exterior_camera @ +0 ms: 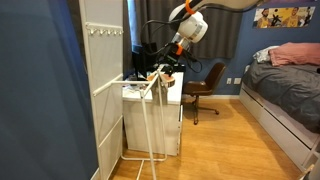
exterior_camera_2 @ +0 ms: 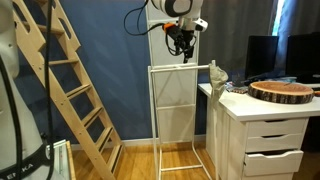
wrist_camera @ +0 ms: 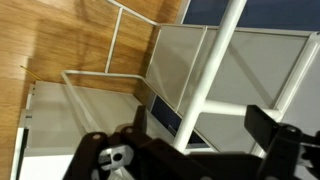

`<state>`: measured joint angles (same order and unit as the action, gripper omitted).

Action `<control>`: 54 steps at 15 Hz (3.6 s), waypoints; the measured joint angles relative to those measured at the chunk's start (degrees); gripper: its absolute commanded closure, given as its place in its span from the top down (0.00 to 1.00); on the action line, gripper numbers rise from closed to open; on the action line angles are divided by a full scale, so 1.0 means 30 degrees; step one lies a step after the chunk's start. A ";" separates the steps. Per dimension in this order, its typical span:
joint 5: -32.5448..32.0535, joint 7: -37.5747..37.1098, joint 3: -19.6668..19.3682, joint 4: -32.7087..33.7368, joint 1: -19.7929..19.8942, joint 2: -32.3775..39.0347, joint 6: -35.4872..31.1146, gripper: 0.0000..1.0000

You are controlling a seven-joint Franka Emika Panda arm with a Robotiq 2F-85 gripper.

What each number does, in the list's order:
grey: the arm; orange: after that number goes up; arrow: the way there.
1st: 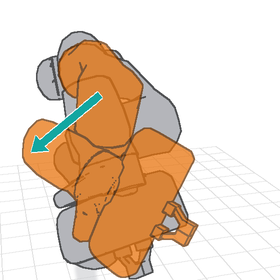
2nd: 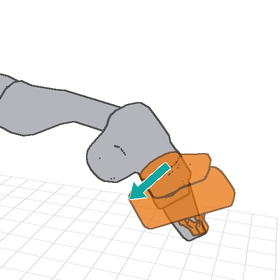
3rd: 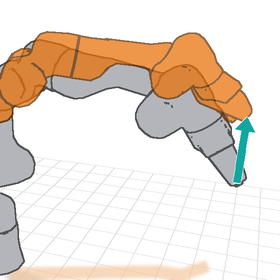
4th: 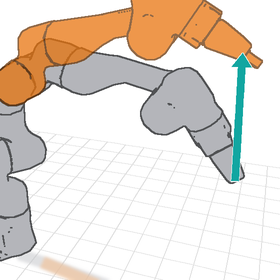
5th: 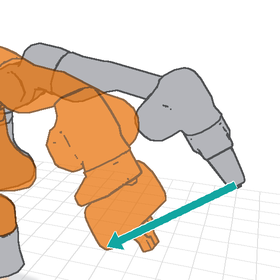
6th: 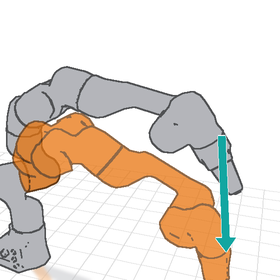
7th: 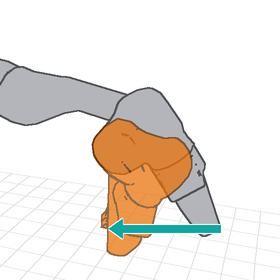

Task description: Pull the white clothes hanging rack slightly backwards

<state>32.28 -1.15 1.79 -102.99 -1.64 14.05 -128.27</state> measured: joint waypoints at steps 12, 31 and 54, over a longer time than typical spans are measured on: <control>0.1115 -0.1595 0.0448 0.2557 0.0044 0.3529 -0.1847 0.97; 0.1160 -0.2734 0.0880 0.4992 0.0139 0.5782 -0.2093 0.04; 0.1411 -0.4319 0.1003 -0.0387 0.0237 0.2259 -0.4069 0.06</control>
<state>36.52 -14.11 4.80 -104.15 -0.92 20.83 -140.48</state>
